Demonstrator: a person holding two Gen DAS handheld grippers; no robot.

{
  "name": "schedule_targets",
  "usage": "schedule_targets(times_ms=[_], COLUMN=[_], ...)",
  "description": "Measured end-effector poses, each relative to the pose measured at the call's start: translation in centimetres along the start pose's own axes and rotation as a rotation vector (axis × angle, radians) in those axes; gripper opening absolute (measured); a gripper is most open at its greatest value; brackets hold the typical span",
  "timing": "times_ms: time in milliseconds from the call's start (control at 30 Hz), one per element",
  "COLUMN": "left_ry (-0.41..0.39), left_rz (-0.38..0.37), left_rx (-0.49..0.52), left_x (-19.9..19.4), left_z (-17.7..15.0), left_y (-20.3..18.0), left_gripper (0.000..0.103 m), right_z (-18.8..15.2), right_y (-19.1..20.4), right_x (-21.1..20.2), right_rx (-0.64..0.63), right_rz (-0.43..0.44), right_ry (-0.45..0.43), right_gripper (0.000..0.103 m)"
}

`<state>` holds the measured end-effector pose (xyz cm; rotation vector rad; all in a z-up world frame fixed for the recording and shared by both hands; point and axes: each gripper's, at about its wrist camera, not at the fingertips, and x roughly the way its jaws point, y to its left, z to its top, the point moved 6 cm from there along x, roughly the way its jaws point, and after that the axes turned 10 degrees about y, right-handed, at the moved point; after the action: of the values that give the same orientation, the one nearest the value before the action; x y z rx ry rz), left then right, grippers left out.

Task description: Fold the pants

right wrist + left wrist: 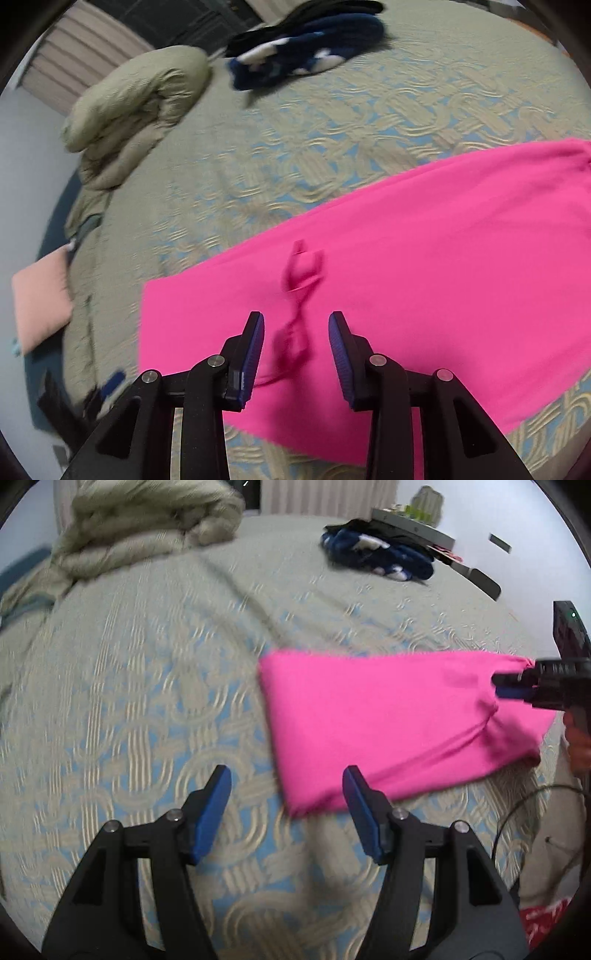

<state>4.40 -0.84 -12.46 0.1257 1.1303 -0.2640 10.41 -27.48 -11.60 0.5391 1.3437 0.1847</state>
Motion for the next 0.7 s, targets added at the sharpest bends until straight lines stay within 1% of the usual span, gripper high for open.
schedule_targets(times_ms=[33,100,133,167,200,233,367,500,567,700], left_ry=[0.000,0.023,0.051,0.096,0.107,0.081,0.106,0.090,0.090,0.096], left_rz=[0.023,0.047,0.056,0.081,0.088,0.080,0.048,0.021,0.006,0.010], left_rx=[0.026,0.065,0.077,0.086,0.084,0.063,0.030,0.040,0.062,0.117], left_x=[0.5,2.1,3.1,4.7,5.3,5.2,4.5,3.3,3.2,3.8], left_z=[0.6,1.2,1.1,0.7,0.5,0.4,0.8,1.5,1.9,2.9], left_y=[-0.7,-1.9,-2.1,-2.4,-2.4,-2.3,-2.1,-3.1,-4.3,-6.9], left_gripper=[0.064,0.064,0.064,0.064,0.064,0.064,0.064,0.064,0.064,0.065], right_z=[-0.3,-1.0,-1.3,-1.5,-1.6,-1.8,-2.2,-2.8,-3.2,-3.7], right_y=[0.4,0.0,-0.6,-1.1,-1.4,-1.8,-4.2,-7.2,-9.1,-12.0], right_x=[0.7,2.3,3.0,3.0,2.6,2.1,-0.5,-2.3,-3.6,-5.7], right_rx=[-0.024,-0.034,-0.026,-0.027,-0.022,-0.008,0.041,0.125,0.180,0.255], right_rz=[-0.024,-0.115,-0.168,-0.170,-0.154,-0.159,-0.248,-0.205,-0.204,-0.186], right_ry=[0.023,0.076,0.097,0.074,0.059,0.053,0.000,-0.029,-0.055,-0.096], right_gripper=[0.037,0.037,0.032,0.029,0.029,0.029,0.030,0.031,0.031,0.031])
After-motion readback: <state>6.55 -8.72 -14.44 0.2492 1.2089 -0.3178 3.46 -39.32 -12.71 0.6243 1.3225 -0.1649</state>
